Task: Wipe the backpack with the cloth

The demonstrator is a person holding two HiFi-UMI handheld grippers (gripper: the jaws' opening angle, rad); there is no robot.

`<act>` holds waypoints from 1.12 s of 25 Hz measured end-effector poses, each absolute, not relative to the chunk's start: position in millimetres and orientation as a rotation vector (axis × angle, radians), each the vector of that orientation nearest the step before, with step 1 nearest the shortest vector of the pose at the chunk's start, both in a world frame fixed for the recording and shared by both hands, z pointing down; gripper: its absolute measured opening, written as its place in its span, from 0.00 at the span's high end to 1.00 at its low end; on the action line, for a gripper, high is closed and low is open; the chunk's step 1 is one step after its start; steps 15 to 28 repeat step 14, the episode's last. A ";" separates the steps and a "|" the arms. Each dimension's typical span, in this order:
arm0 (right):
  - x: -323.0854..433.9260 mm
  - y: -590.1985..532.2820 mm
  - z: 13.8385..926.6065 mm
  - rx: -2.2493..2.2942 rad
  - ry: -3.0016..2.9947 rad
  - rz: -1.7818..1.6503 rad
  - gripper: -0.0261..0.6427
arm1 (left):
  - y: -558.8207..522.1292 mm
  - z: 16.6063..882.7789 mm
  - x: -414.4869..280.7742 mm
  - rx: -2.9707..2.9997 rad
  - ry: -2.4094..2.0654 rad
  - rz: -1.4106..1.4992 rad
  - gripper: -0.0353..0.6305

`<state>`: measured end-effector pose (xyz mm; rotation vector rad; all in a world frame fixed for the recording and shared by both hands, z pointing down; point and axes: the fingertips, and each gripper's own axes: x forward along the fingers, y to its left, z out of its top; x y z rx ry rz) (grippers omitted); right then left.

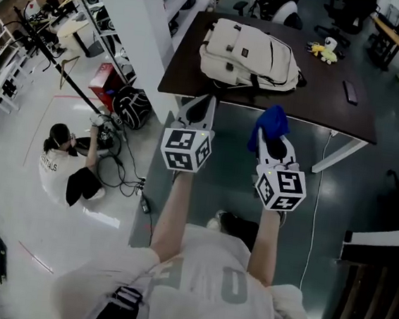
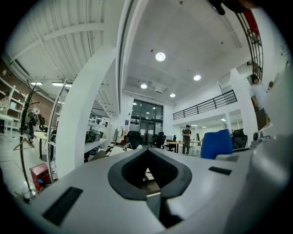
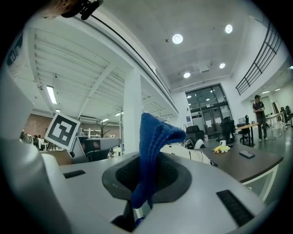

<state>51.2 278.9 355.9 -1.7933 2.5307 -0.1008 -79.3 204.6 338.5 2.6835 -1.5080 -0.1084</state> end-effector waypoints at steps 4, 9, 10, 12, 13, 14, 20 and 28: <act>47.5 277.8 355.3 -1.783 2.558 -0.095 0.90 | 205.8 333.4 -80.4 2.692 -1.541 -0.080 0.94; 44.2 271.8 349.6 -1.773 2.571 -0.064 0.90 | 207.7 332.7 -76.3 2.708 -1.543 -0.065 0.94; 44.7 269.9 349.7 -1.774 2.569 -0.068 0.90 | 207.9 334.0 -74.6 2.714 -1.537 -0.059 0.94; 46.3 264.8 350.2 -1.779 2.562 -0.080 0.90 | 208.1 336.3 -69.9 2.729 -1.515 -0.052 0.94; 47.1 262.1 350.6 -1.783 2.559 -0.086 0.90 | 208.4 337.5 -67.3 2.737 -1.500 -0.051 0.94; 47.8 259.4 351.0 -1.787 2.555 -0.091 0.90 | 208.7 338.8 -64.7 2.745 -1.485 -0.049 0.94; 47.8 259.4 351.0 -1.787 2.555 -0.091 0.90 | 208.7 338.8 -64.7 2.745 -1.485 -0.049 0.94; 47.8 259.4 351.0 -1.787 2.555 -0.091 0.90 | 208.7 338.8 -64.7 2.745 -1.485 -0.049 0.94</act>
